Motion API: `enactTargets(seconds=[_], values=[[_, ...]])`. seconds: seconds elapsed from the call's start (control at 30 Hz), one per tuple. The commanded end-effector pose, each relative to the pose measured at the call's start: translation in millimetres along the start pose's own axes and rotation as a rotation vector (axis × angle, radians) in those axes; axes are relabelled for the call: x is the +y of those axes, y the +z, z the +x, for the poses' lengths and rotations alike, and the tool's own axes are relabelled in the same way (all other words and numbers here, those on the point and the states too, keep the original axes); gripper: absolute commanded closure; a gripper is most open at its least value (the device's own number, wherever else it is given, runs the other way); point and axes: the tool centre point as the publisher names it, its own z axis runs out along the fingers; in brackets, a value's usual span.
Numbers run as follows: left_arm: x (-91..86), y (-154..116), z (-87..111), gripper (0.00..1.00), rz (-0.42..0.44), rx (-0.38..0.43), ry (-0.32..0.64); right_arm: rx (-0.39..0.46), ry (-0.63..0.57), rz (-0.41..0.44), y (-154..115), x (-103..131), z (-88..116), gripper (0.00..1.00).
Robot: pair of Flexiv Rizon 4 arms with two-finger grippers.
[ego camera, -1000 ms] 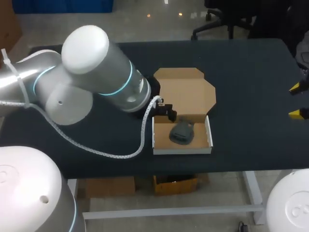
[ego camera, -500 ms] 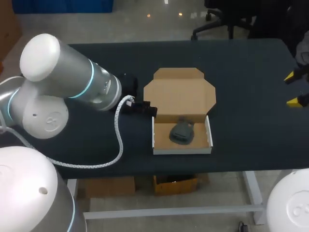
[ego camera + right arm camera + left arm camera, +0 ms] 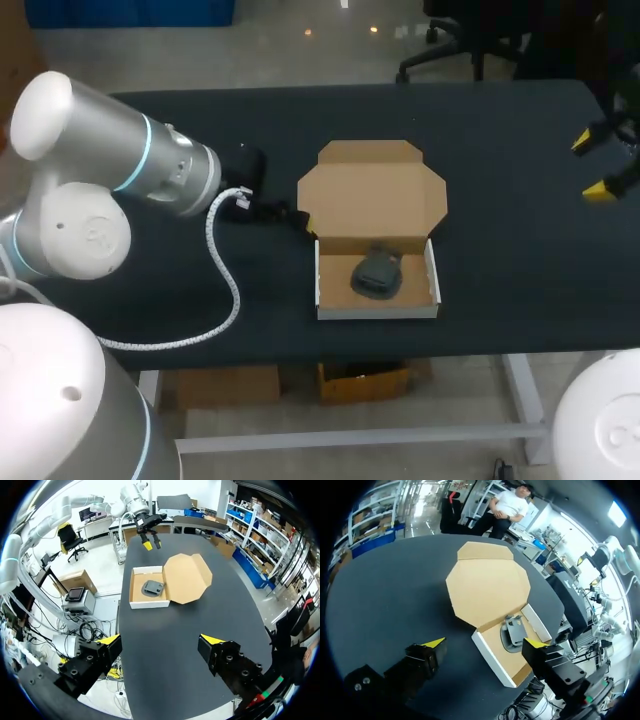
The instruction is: Assemble the packaging by folding the flat box into shape, placing the metal phone stand inside, and closing the box properly
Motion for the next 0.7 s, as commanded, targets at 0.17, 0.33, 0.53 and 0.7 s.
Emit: enactTargets(seconds=[0.17, 0.33, 0.53, 0.7], values=[[-15.2, 17.7, -19.7, 0.00, 0.018, 0.093, 0.033, 0.075, -0.019, 0.021, 2.7, 13.2, -16.3, 0.00], [-23.4, 22.3, -31.0, 0.00, 0.031, 0.123, 0.044, 0.089, -0.034, 0.026, 3.2, 18.5, -22.2, 0.00], [-33.8, 29.5, -43.8, 0.00, 0.051, 0.172, 0.056, 0.107, -0.049, 0.038, 4.2, 28.9, -26.4, 0.00], [-38.9, 33.3, -47.0, 0.00, 0.065, 0.209, 0.087, 0.120, -0.062, 0.050, 5.7, 36.4, -28.7, 0.00]])
